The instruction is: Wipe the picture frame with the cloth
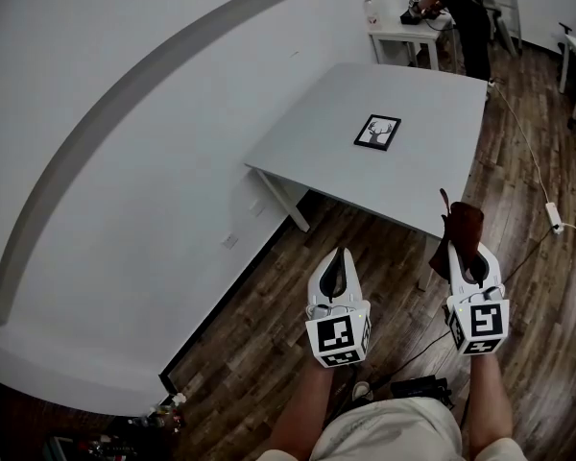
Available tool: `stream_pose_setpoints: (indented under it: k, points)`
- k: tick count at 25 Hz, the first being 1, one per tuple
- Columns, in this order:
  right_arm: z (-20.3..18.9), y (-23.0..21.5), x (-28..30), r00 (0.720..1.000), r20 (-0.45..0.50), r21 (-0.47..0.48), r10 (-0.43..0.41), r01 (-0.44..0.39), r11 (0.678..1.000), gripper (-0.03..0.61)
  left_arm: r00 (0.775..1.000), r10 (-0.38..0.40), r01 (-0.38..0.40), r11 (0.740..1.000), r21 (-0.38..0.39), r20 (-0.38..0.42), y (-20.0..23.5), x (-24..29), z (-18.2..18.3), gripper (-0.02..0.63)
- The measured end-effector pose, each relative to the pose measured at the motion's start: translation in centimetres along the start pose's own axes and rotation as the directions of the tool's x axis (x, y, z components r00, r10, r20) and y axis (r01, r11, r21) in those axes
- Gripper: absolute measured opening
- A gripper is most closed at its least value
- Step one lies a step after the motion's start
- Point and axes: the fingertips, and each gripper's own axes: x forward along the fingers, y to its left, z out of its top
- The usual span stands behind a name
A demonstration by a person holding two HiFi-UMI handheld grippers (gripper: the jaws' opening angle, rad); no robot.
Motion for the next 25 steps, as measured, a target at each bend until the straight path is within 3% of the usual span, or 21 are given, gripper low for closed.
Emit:
stream_pose_setpoints:
  k: [14,25]
  points:
    - [-0.8,-2.5,1.2,0.999,0.002,0.015,0.054,-0.054,0.998,0.094,1.0,0.021,-0.021,0.999,0.026,0.001,-3.1,2.3,0.4,0.0]
    - [-1.3,-2.7,8.0,0.999,-0.013,-0.021,0.046,-0.046,0.999,0.094,1.0,0.007,-0.007,1.0,0.005,0.016,-0.3,8.7,-0.9,0.0]
